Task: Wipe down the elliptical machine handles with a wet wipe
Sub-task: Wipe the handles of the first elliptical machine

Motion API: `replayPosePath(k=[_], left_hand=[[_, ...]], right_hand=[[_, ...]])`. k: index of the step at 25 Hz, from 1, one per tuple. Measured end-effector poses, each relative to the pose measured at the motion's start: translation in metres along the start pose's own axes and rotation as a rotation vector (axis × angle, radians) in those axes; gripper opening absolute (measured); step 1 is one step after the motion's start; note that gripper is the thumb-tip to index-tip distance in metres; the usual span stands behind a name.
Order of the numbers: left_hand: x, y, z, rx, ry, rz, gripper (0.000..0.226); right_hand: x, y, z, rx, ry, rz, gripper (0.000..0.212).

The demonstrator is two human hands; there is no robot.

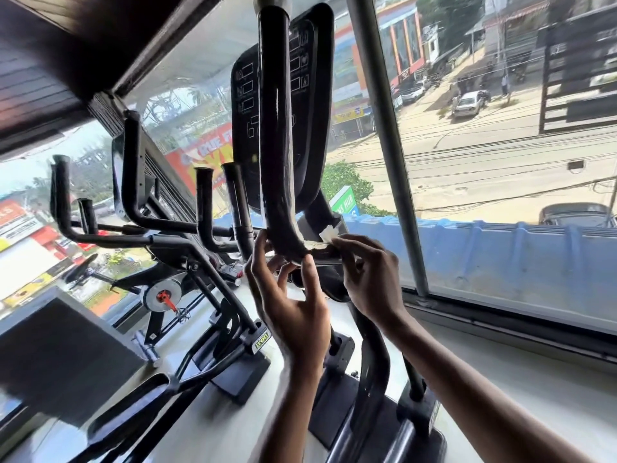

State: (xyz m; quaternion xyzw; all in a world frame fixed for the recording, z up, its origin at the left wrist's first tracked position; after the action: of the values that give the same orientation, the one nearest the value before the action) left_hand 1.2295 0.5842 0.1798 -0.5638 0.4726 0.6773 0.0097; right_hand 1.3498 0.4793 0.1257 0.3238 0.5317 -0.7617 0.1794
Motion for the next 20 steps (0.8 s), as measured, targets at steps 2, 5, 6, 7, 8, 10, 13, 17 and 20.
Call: replayPosePath(k=[2, 5, 6, 7, 8, 10, 13, 17, 20], left_hand=[[-0.002, -0.002, 0.003, 0.018, -0.049, -0.002, 0.060], [-0.005, -0.005, 0.009, 0.073, -0.115, 0.005, 0.056], [-0.008, -0.008, 0.012, 0.090, -0.127, 0.023, 0.054], [-0.009, -0.011, 0.015, 0.115, -0.135, 0.043, 0.054], [-0.010, -0.016, 0.018, 0.157, -0.149, 0.066, 0.055], [-0.009, -0.026, 0.023, 0.239, -0.203, 0.120, 0.054], [-0.003, -0.068, 0.031, 0.290, -0.281, 0.314, 0.042], [0.014, -0.128, 0.025, 0.417, -0.499, 0.692, 0.020], [0.035, -0.136, 0.021, 0.538, -0.681, 0.942, 0.018]], right_hand=[[0.002, -0.035, 0.017, -0.073, 0.030, 0.063, 0.020], [0.010, -0.058, 0.029, -0.112, 0.089, 0.122, 0.019], [0.015, -0.059, 0.029, -0.111, 0.121, 0.131, 0.020], [0.022, -0.057, 0.027, -0.096, 0.157, 0.135, 0.022], [0.029, -0.054, 0.023, -0.067, 0.185, 0.134, 0.023], [0.038, -0.041, 0.013, -0.021, 0.204, 0.078, 0.022], [0.051, -0.008, 0.000, -0.101, 0.125, -0.262, 0.026], [0.094, 0.013, -0.028, -0.574, -0.078, -0.768, 0.022], [0.123, 0.005, -0.037, -0.722, -0.131, -0.857, 0.024]])
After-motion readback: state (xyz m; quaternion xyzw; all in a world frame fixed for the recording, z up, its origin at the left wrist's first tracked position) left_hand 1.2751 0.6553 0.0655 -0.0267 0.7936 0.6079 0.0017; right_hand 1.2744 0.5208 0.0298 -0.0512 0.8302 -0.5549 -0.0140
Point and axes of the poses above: each hand's wrist, its own x-axis away from the middle knuckle, its own z-axis out of the back of the hand, y = z × x, the point moved 7 cm from there along -x, towards the middle knuckle, and after that the axes turned 13 degrees about x, right-handed, at the moved point
